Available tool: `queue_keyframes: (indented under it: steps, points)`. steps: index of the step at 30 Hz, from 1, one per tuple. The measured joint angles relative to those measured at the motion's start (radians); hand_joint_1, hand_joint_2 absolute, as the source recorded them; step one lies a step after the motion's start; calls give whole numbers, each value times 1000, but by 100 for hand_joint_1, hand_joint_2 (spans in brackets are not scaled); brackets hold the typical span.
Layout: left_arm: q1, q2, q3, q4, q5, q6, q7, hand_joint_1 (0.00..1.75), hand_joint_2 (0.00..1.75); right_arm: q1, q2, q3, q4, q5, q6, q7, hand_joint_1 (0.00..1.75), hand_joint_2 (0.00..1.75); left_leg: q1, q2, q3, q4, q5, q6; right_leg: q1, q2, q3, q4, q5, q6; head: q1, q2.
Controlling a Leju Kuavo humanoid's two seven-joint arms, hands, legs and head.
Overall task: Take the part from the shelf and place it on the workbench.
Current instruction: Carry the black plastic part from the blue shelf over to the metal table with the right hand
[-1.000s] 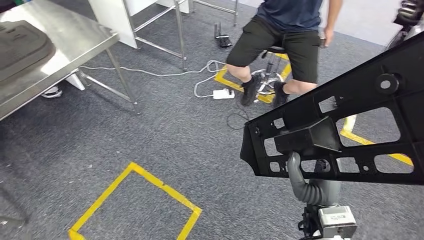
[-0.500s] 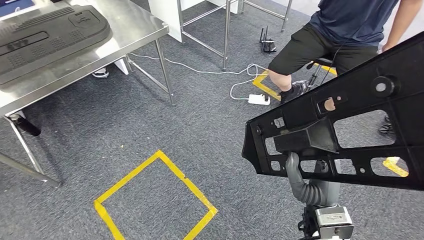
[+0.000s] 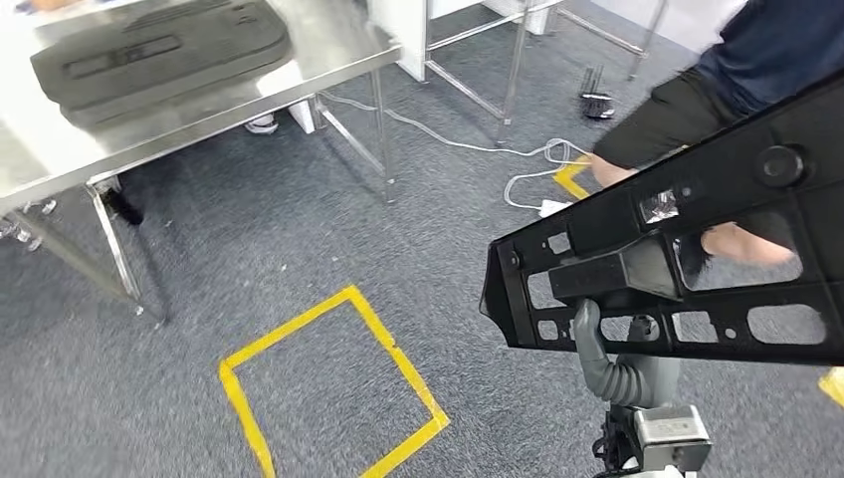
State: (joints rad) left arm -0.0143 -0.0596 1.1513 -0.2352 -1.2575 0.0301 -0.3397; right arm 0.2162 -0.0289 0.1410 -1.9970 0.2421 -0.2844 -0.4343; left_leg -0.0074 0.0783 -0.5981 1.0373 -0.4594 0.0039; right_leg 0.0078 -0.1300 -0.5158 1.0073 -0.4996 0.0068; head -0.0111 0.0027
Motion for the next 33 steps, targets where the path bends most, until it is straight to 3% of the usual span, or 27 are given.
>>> queue_keyframes:
  steps: [2, 4, 6, 8, 9, 10, 12, 13, 15, 17, 18, 21, 22, 23, 27, 31, 33]
  points:
    - [0, -1, 3, 0, 0, 0, 0, 0, 175, -2, 0, 0, 0, 0, 0, 0, 150, 175, 1, -28, -3, -8, 7, 11, 0, -14, 1, 0, -3, 9, 1, 0]
    - [-2, -2, 7, 0, 0, 0, -1, 0, 175, -2, -1, 1, -1, 0, 0, 0, 150, 175, 10, -55, -2, -18, 17, 26, -4, 34, -16, 40, -29, 14, 4, 0]
    - [-5, -3, 9, 0, -1, 1, -2, 0, 175, -1, -2, 0, 0, 0, 0, 1, 150, 175, 15, -82, -7, -21, 25, 35, -9, 104, -73, 158, -84, 12, 10, 0]
    - [-7, -3, 9, 0, -1, 1, -2, 0, 175, 0, -3, 0, 0, 0, 0, 2, 150, 175, 15, -114, -14, -21, 30, 36, -15, 125, -135, 279, -124, 15, 12, 0]
    - [-6, -3, 9, 0, -1, 1, -2, 0, 175, 0, -4, 0, 0, 0, 0, 2, 150, 175, 16, -130, -16, -21, 32, 35, -18, 127, -145, 294, -122, 23, 12, 0]
    - [-6, -4, 9, 0, -1, 1, -2, 0, 175, 0, -4, 0, 0, -1, 0, 2, 150, 175, 17, -146, -17, -20, 34, 32, -21, 129, -134, 266, -103, 34, 11, 0]
    - [-5, -5, 9, 0, -1, 0, -2, 0, 175, -1, -4, 0, 0, -1, 0, 2, 150, 175, 20, -175, -18, -20, 39, 25, -30, 153, -68, 121, -40, 55, 12, 0]
    - [-6, -5, 9, 0, -1, 0, -3, 0, 175, -1, -4, 0, 0, -1, 0, 3, 150, 175, 19, -187, -19, -19, 41, 20, -33, 167, -40, 55, -15, 58, 12, 0]
    - [-4, -5, 10, 0, -1, 1, -4, 0, 175, -2, -4, 1, 1, -2, 0, 4, 150, 175, 16, -201, -23, -20, 46, 7, -33, 185, -19, -2, 5, 45, 12, 0]
    - [2, -4, 12, 0, -2, 2, -4, 0, 175, -3, -4, 1, 1, -4, 0, 4, 150, 175, 15, -210, -27, -28, 53, -6, -27, 178, -19, -1, 11, 26, 10, 0]
    - [4, -4, 13, 0, -3, 2, -5, 0, 175, -3, -3, 0, 1, -7, -1, 5, 150, 175, 16, -210, -26, -32, 57, -4, -28, 176, -19, -4, 15, 23, 10, 0]
    - [5, -5, 15, 0, -5, 6, -4, 0, 175, -4, 1, -1, 1, -16, -4, 8, 150, 175, 17, -205, -27, -40, 63, 34, -30, 175, -23, -11, 24, 19, 8, 0]
    - [6, -5, 15, 0, -6, 8, -3, 0, 175, -4, 2, -1, 1, -19, -5, 9, 150, 175, 17, -203, -27, -41, 65, 41, -29, 175, -23, -11, 25, 17, 7, 0]
    - [6, -5, 16, 0, -8, 10, -2, 0, 175, -4, 3, -1, 1, -21, -5, 11, 150, 175, 18, -201, -27, -43, 66, 41, -26, 176, -23, -11, 27, 14, 8, 0]
    - [4, -5, 17, 0, -10, 12, 1, 0, 175, -4, 4, -1, 1, -27, -7, 13, 150, 175, 21, -194, -26, -46, 71, 27, -20, 180, -25, -10, 29, 10, 8, 0]
    - [2, -5, 19, 0, -16, 12, -1, 0, 175, -4, 4, -1, 1, -30, -10, 13, 150, 175, 26, -192, -26, -49, 71, -11, -18, 181, -28, -9, 29, 9, 8, 0]
    - [1, -5, 22, 0, -19, 12, -2, 0, 175, -4, 4, -1, 1, -33, -11, 13, 150, 175, 26, -192, -27, -49, 70, -16, -19, 181, -29, -9, 28, 9, 8, 0]
